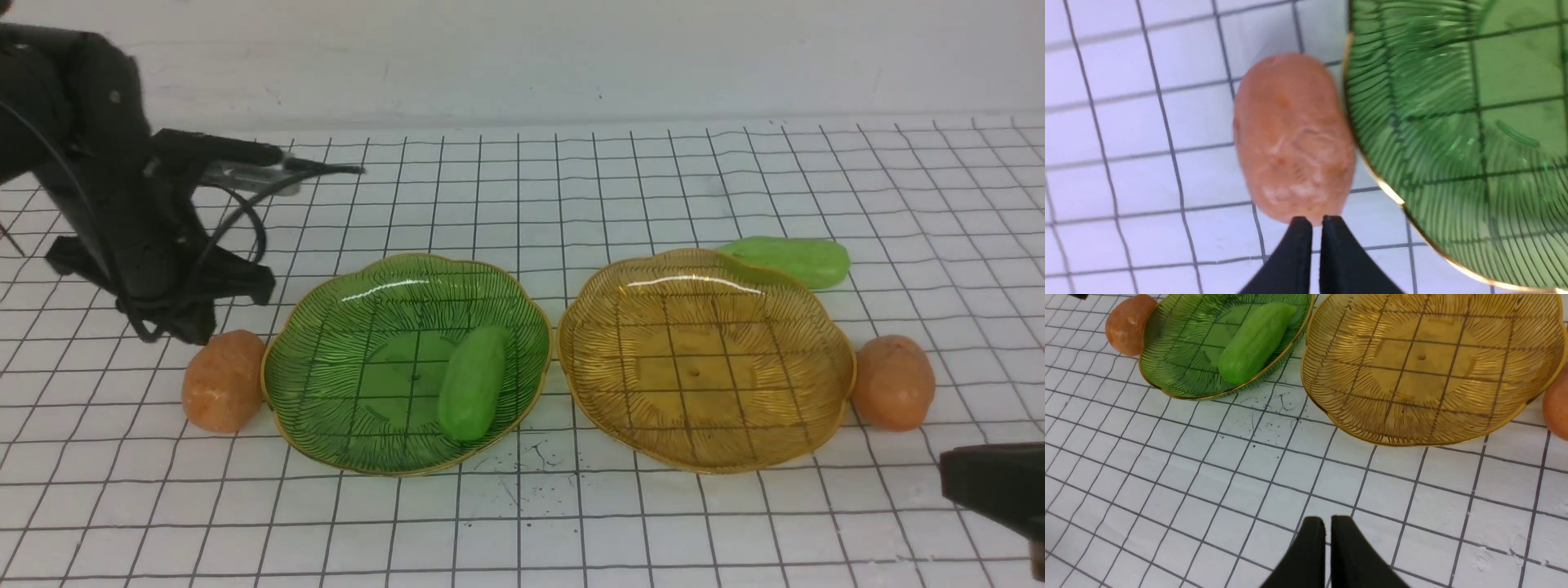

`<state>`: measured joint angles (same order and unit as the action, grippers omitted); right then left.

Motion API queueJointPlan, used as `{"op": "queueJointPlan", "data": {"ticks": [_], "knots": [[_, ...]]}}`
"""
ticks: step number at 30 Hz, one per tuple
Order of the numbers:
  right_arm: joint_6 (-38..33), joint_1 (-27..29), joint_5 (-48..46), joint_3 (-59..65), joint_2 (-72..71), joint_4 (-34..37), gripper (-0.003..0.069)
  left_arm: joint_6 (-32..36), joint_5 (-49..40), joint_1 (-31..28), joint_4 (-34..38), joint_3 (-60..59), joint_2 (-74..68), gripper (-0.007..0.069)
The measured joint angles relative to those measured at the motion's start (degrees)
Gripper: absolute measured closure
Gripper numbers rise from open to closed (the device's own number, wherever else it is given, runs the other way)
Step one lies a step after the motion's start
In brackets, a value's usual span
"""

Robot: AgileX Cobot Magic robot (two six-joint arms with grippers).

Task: Put different types of vegetables on the plate.
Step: 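Pick up the potato beside the plates and place it on a plate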

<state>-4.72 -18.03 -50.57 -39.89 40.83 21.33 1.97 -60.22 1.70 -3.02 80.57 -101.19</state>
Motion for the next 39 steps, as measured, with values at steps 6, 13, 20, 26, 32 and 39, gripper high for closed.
{"op": "queueJointPlan", "data": {"ticks": [6, 13, 20, 26, 32, 39], "knots": [[0.0, 0.0, -0.5, 0.0, 0.0, 0.0, 0.0646, 1.2, -0.2, -3.8, 1.7, 0.1, -1.7, 0.0588], [0.0, 0.0, -0.5, 0.0, 0.0, 0.0, 0.0646, 1.7, 5.7, -3.7, 3.7, 0.1, -2.0, 0.0353], [0.0, 0.0, -0.6, 0.0, 0.0, 0.0, 0.0646, 1.7, 7.2, -3.7, 4.0, 0.1, -4.8, -0.0007], [0.0, 0.0, -0.6, 0.0, 0.0, 0.0, 0.0646, 1.7, 7.9, -3.7, 2.3, 0.1, -8.4, -0.0057], [0.0, 0.0, -0.7, 0.0, 0.0, -0.1, 0.0646, 1.7, 7.9, -3.7, 2.3, 0.1, -10.0, -0.0034], [0.0, 0.0, -0.7, 0.0, 0.0, -0.1, 0.0646, 1.7, 7.2, -3.7, 2.4, 0.1, -11.1, 0.0127]]}}
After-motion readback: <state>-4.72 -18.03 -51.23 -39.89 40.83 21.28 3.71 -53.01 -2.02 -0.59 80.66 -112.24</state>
